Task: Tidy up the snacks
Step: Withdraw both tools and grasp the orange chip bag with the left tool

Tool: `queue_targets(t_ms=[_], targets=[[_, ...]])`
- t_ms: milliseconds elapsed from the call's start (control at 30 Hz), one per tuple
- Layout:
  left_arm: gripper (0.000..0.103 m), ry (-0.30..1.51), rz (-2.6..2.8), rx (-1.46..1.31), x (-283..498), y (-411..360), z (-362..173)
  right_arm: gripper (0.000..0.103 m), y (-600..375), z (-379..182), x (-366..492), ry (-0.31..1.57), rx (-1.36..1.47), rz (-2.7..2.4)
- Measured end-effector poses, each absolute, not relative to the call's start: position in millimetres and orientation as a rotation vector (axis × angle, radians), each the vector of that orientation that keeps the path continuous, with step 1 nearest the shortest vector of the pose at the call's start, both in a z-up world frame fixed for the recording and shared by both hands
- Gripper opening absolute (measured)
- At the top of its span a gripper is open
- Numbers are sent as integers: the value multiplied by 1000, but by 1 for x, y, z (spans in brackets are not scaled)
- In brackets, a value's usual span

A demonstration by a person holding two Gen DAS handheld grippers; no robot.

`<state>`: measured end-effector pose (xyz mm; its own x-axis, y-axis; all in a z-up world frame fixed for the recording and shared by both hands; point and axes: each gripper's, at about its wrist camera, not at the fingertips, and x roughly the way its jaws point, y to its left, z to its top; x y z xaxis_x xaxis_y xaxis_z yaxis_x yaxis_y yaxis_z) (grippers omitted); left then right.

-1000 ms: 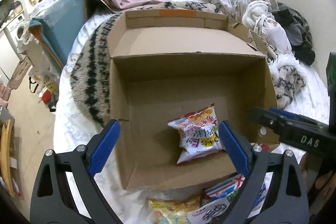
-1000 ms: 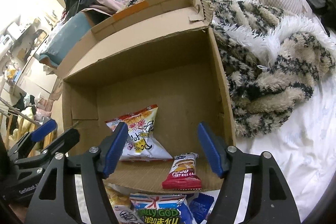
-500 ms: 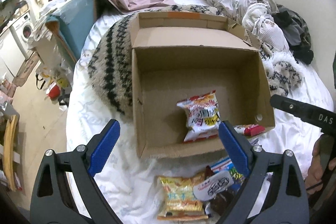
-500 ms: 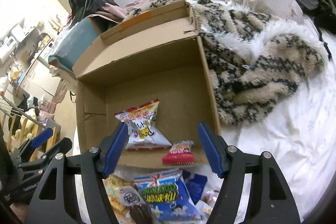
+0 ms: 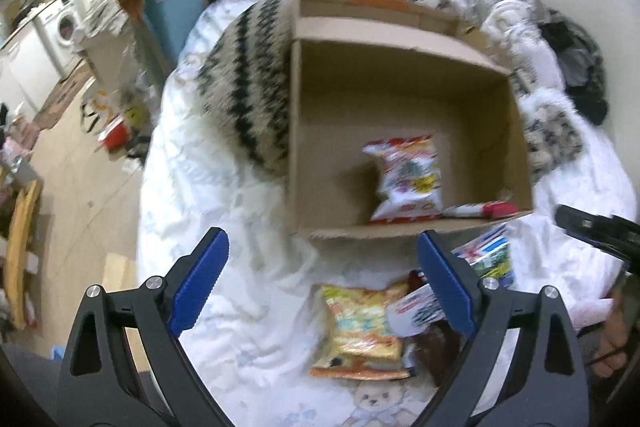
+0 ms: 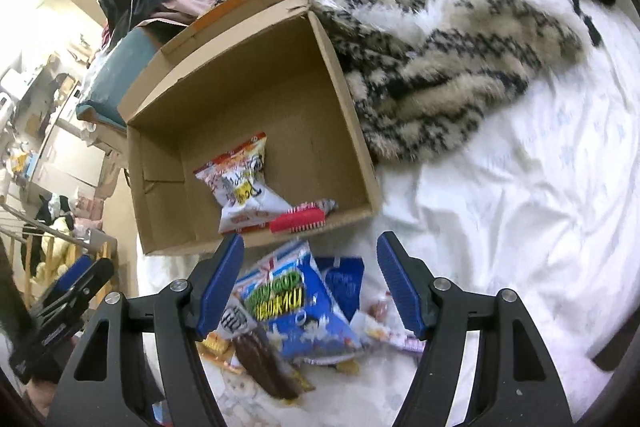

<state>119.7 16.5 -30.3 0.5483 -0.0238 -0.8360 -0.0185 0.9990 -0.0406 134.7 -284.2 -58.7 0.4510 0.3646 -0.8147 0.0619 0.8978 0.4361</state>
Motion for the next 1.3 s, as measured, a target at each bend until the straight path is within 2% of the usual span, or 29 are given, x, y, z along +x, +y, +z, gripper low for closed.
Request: queue_targets(t_ms=[300, 567, 833, 867, 933, 967, 1067, 1300], targets=[[93, 1154, -11, -101, 116, 23, -64, 72, -288, -69, 109, 1149, 486, 176], [89, 1411, -77, -53, 107, -7, -139, 72, -285, -79, 99, 1185, 472, 168], [87, 1449, -124, -2, 114, -32, -162, 72, -280, -85, 102, 1206, 446, 163], [78, 1473, -129, 2, 114, -33, -168, 72, -279, -86, 102, 1209, 443, 165], [71, 1506, -140, -20, 116, -32, -176, 72, -277, -87, 103, 1214, 438, 171], [57, 1499, -129, -26, 116, -31, -175, 72, -276, -87, 104, 1215, 436, 175], [41, 1504, -131, -27, 116, -25, -173, 72, -278, -89, 105, 1222, 451, 174], [41, 1477, -92, -107, 108, 6, -136, 72, -283, -104, 111, 1278, 505, 170]])
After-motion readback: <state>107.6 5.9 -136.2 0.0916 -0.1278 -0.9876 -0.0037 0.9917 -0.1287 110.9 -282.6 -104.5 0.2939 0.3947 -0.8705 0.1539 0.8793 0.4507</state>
